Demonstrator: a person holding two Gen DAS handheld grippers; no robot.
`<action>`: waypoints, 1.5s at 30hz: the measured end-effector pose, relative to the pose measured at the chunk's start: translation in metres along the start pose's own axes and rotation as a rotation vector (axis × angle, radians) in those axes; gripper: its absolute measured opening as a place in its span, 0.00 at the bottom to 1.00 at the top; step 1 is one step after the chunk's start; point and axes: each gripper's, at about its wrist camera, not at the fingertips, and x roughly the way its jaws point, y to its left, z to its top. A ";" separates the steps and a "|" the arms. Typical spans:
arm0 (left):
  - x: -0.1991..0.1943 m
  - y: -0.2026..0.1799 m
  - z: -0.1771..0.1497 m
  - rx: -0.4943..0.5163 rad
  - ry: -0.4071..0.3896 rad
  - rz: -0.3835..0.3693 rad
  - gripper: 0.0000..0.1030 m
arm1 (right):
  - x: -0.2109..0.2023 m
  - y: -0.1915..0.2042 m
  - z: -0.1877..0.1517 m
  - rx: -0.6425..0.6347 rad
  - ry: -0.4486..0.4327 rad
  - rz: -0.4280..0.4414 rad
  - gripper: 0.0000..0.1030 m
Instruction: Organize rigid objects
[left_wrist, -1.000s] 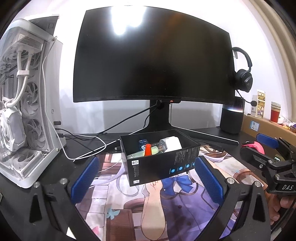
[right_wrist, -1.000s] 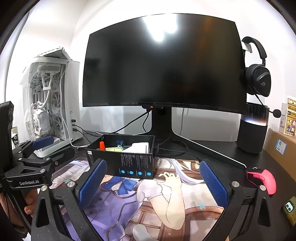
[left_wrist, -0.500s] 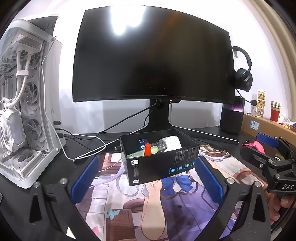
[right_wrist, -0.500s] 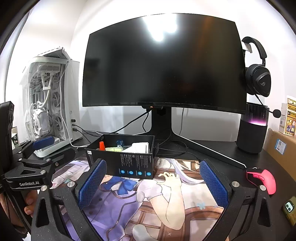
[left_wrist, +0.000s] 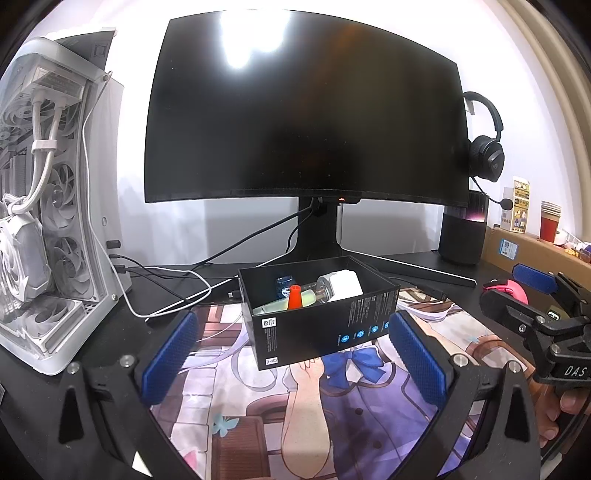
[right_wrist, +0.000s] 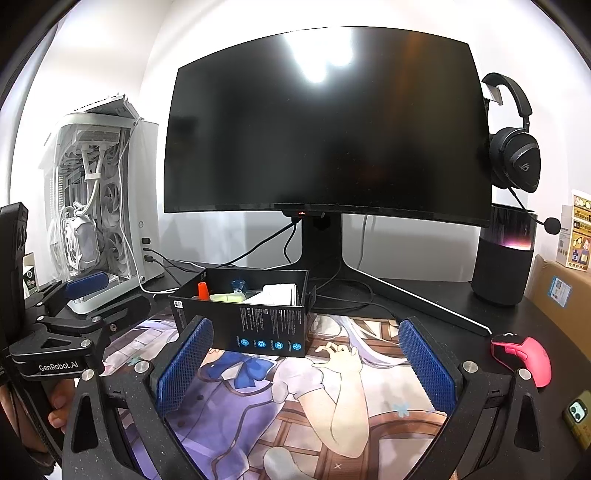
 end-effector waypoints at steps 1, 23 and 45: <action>0.000 0.000 0.000 0.001 0.000 0.000 1.00 | 0.000 0.000 0.000 0.000 0.000 0.000 0.99; 0.000 -0.001 0.000 0.003 0.002 -0.003 1.00 | 0.000 0.000 0.000 0.001 0.000 0.000 0.99; 0.002 -0.002 -0.001 0.006 0.002 0.000 1.00 | 0.000 0.000 0.000 0.002 -0.002 -0.001 0.99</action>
